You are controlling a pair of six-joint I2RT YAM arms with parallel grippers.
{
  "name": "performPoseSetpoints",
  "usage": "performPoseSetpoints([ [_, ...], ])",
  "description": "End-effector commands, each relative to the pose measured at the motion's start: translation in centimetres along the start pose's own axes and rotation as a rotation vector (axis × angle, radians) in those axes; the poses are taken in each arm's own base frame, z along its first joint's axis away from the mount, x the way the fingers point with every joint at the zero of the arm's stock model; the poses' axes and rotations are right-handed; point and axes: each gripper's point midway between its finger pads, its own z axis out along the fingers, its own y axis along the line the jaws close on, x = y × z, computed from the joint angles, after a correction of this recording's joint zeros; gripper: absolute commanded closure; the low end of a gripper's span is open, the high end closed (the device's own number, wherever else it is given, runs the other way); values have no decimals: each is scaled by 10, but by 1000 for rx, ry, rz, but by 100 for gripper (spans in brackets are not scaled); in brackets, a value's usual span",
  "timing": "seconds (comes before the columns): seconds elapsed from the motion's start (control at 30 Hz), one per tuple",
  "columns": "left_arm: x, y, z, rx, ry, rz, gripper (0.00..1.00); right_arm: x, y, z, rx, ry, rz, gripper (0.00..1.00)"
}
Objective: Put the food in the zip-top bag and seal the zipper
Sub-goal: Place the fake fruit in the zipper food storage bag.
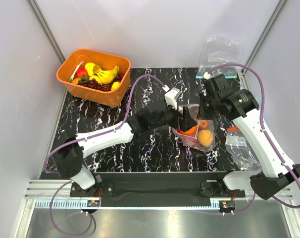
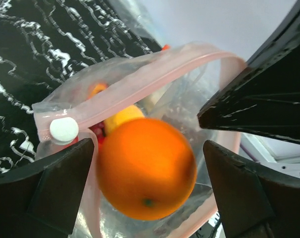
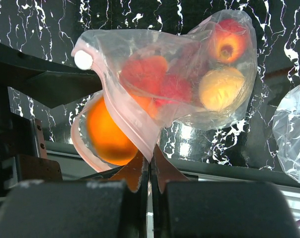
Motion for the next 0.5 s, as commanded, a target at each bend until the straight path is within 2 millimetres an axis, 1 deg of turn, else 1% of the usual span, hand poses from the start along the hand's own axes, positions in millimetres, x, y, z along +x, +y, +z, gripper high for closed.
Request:
performPoseSetpoints([
  [0.0, -31, -5, -4, -50, -76, 58, 1, -10, 1, -16, -15, -58, -14, 100],
  [0.07, -32, -4, -7, -67, -67, 66, 1, -10, 0, -16, -10, -62, -15, 100],
  [0.2, -43, -8, -22, -84, -72, 93, 1, -10, -2, -15, 2, -62, -17, 100],
  [0.23, -40, 2, -27, -139, -60, 97, 1, -11, -2, -15, 3, -66, -15, 100],
  [0.27, -48, 1, -37, -152, -79, 115, 1, -11, -3, -15, 6, -67, -15, 100],
  [0.3, -52, 5, -43, -184, -94, 124, 1, -11, -3, -14, 7, -66, -17, 100],
  [0.33, -50, 8, -49, -207, -83, 136, 1, -11, -3, -14, 10, -66, -14, 100],
  [0.37, -57, 9, -59, -223, -98, 157, 1, -11, -3, -13, 9, -68, -14, 100],
  [0.4, -58, 11, -63, -240, -99, 168, 1, -11, -3, -13, 9, -68, -12, 100],
  [0.43, -58, 19, -69, -283, -92, 180, 1, -11, -3, -13, 8, -70, -12, 100],
  [0.47, -60, 20, -74, -300, -96, 195, 1, -11, -3, -12, 9, -67, -9, 100],
])
